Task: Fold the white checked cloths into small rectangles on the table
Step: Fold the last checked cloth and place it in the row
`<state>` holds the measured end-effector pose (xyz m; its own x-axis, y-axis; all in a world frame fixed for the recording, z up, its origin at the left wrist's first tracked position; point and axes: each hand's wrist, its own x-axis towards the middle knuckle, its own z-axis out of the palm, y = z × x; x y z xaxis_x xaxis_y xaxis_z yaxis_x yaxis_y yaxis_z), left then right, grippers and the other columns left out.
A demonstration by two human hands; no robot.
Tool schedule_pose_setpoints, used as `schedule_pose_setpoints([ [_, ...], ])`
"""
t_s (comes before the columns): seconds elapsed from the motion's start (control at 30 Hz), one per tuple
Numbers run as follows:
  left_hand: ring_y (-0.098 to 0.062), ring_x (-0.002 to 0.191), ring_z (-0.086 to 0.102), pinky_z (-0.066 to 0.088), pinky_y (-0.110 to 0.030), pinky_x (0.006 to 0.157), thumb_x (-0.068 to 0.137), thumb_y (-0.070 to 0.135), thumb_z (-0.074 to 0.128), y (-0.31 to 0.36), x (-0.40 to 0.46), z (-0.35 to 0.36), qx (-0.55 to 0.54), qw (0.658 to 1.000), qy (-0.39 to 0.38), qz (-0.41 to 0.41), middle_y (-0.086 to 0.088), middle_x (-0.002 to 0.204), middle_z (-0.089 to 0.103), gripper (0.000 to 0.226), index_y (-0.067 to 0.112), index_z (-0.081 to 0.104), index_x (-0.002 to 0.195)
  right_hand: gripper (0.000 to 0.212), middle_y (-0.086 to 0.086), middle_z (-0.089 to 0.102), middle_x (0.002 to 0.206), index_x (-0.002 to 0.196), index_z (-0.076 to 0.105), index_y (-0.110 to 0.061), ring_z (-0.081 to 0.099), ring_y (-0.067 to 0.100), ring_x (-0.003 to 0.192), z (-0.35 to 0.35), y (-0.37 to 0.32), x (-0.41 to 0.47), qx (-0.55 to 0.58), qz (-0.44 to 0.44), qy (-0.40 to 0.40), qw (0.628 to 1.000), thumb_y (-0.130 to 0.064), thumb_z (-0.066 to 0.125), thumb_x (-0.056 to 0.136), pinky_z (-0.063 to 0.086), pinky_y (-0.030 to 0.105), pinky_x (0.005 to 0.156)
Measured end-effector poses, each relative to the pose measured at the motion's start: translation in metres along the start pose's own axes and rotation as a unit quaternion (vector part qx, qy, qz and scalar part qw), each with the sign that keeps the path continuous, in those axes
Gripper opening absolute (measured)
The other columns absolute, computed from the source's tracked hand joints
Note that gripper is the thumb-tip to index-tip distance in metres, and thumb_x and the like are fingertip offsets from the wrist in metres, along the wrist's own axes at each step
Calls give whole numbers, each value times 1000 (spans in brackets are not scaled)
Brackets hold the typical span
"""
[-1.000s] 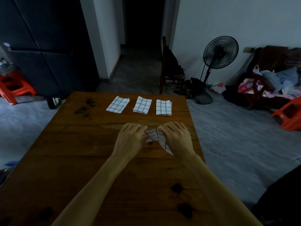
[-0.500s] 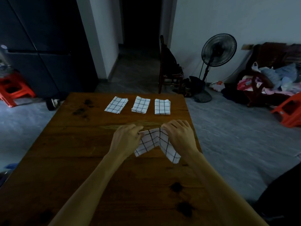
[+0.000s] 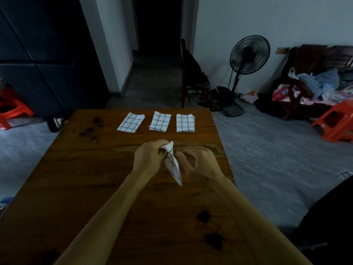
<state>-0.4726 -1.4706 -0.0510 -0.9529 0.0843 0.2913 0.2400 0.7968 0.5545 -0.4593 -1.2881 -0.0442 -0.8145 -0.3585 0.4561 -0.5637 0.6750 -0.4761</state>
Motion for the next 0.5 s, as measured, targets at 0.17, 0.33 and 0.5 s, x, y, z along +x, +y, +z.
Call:
schedule_pose_setpoints([
  [0.17, -12, 104, 59, 50, -20, 83, 82, -16, 49, 5, -1, -15, -78, 996, -36, 10, -5, 115, 66, 47, 12, 62, 117, 29, -3, 68, 105, 115, 64, -16, 62, 7, 93, 0, 14, 2, 18, 86, 26, 996, -30, 50, 94, 53, 26, 81],
  [0.33, -1, 112, 49, 41, -3, 81, 79, -22, 45, 2, 3, -23, -110, 991, -72, 19, 9, 117, 58, 54, 15, 64, 113, 36, -4, 56, 129, 129, 54, -23, 45, 13, 123, 0, 8, 13, -8, 87, -77, 993, -32, 51, 94, 36, 32, 104],
  [0.5, 13, 92, 56, 49, -9, 76, 88, 0, 55, -4, 4, -29, -173, 983, -64, 21, 15, 102, 61, 31, 23, 63, 108, 18, -13, 61, 86, 102, 67, -18, 52, 1, 75, 1, 6, 19, 31, 62, -91, 993, -24, 51, 98, 36, 14, 65],
])
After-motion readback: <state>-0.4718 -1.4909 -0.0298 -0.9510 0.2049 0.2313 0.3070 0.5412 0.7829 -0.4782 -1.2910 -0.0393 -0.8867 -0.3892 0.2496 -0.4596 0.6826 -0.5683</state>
